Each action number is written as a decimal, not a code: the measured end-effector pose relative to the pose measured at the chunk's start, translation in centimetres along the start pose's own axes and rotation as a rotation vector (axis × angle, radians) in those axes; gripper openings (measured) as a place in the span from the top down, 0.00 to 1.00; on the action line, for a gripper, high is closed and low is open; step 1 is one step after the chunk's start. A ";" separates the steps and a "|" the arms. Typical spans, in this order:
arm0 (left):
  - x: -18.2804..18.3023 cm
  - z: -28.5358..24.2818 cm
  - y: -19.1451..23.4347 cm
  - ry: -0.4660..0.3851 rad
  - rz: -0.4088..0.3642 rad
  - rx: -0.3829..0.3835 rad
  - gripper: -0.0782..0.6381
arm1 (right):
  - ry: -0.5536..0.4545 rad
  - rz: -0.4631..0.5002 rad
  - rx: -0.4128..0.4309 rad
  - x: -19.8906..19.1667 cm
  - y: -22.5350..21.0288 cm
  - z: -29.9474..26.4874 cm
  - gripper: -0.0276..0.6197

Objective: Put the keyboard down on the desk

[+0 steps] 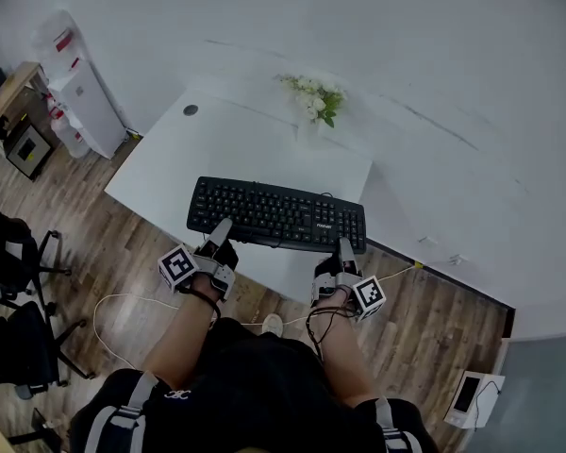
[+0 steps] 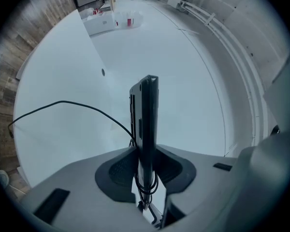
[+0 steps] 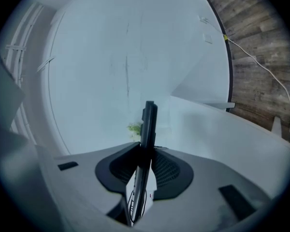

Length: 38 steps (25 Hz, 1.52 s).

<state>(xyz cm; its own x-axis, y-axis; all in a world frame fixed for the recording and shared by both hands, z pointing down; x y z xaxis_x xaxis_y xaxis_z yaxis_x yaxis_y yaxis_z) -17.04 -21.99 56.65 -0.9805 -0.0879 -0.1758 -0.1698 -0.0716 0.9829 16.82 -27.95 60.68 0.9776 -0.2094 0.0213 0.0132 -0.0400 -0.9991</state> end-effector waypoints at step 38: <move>4.5 -16.3 15.1 0.348 0.081 0.315 0.75 | -0.267 0.026 -0.379 -2.9 -9.5 -7.9 0.83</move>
<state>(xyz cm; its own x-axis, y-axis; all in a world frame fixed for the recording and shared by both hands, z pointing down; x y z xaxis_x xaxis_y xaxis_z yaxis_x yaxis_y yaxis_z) -22.39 -39.63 69.85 -0.9094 -0.4124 -0.0533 -0.1691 0.2496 0.9535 12.18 -34.63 70.44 0.9972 0.0417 -0.0628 -0.0408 -0.4024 -0.9146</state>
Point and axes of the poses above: the fingertips, and each gripper's own axes: z backward along the fingers, y to its left, x out of its top, the point moved 8 cm from there along z, backward along the fingers, and after that the axes turned 10 degrees about -y, right-handed, at the moved point
